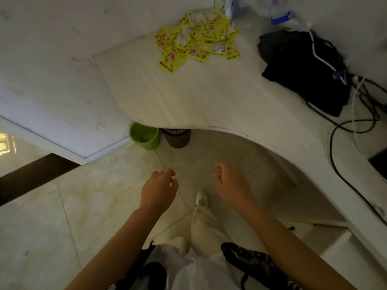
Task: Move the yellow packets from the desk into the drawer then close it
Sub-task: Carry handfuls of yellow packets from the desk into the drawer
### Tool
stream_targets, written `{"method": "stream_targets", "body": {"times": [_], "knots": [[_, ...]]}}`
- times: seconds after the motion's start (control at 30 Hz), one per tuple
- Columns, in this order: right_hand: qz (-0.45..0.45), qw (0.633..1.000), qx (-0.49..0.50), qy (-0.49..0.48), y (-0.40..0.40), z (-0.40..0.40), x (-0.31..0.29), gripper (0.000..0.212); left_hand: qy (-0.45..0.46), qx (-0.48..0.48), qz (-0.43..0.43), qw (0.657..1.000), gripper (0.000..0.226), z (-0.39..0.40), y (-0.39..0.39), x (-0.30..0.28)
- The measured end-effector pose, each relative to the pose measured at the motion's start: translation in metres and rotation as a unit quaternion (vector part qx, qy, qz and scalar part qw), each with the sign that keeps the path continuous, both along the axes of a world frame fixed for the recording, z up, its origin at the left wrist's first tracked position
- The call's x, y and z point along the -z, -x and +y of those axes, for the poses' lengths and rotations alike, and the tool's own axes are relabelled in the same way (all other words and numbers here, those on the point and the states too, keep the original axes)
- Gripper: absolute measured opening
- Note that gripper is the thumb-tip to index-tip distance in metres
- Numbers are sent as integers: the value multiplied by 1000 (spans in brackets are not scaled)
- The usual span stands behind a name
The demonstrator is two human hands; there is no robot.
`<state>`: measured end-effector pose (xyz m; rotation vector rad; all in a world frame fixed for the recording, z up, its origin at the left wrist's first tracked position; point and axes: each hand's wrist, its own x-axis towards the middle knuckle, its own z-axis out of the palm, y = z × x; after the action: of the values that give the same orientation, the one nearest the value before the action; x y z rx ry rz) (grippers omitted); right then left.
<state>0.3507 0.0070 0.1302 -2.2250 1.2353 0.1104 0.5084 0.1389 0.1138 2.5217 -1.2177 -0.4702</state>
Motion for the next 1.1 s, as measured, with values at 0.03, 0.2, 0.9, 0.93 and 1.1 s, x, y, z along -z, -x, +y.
{"method": "stream_targets", "body": {"times": [0.03,0.2,0.9,0.93,1.1], "knots": [[-2,1000,-3,1,-10,-13,-1,38,2,-1,-5,1000,25,-14,-9,-1],[-28,999,-26,6,-52,-75,-8,38,7,-25,-15,1000,24,-78,-44,-8],[-20,999,-37,18,-230,-282,-23,34,7,-27,17,999,28,-276,-234,-19],[-18,999,-38,20,-240,-291,-23,34,3,-31,22,999,28,-285,-247,-19],[-2,999,-28,22,-283,-330,-19,35,-20,-26,33,999,32,-326,-296,-15]]}}
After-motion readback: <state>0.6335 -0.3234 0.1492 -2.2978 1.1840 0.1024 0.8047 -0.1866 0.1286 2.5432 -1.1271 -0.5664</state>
